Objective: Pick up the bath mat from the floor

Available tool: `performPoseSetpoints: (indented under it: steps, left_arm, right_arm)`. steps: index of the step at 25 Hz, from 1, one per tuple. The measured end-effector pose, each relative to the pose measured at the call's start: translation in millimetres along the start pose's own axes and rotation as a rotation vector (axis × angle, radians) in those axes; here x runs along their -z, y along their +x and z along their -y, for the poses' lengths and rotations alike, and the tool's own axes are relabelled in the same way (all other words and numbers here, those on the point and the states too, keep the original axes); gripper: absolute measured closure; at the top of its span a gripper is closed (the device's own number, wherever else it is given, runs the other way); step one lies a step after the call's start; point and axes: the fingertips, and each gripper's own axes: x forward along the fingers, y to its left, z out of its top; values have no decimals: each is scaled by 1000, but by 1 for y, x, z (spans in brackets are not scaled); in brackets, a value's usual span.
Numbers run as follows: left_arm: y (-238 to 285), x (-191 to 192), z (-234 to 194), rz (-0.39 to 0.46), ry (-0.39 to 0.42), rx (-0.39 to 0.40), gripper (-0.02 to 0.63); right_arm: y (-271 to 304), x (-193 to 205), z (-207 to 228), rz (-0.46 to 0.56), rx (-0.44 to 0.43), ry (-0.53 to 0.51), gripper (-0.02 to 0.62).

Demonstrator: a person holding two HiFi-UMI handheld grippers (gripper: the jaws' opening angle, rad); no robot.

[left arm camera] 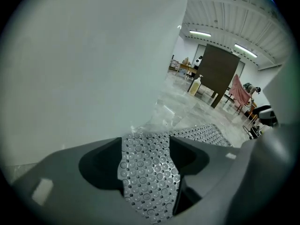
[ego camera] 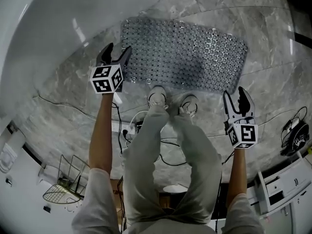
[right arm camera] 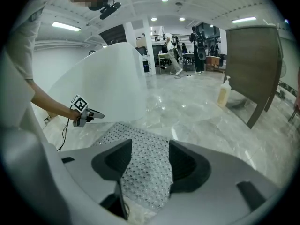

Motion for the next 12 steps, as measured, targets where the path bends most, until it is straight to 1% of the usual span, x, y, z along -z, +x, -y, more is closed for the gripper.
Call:
performPoseSetpoints:
  steps: [7, 12]
  left_arm:
    - [54, 27, -28, -36, 8, -13, 299]
    - [81, 44, -44, -53, 9, -26, 297]
  right_arm:
    - [47, 17, 14, 3, -10, -9, 357]
    - [76, 26, 21, 11, -22, -22, 357]
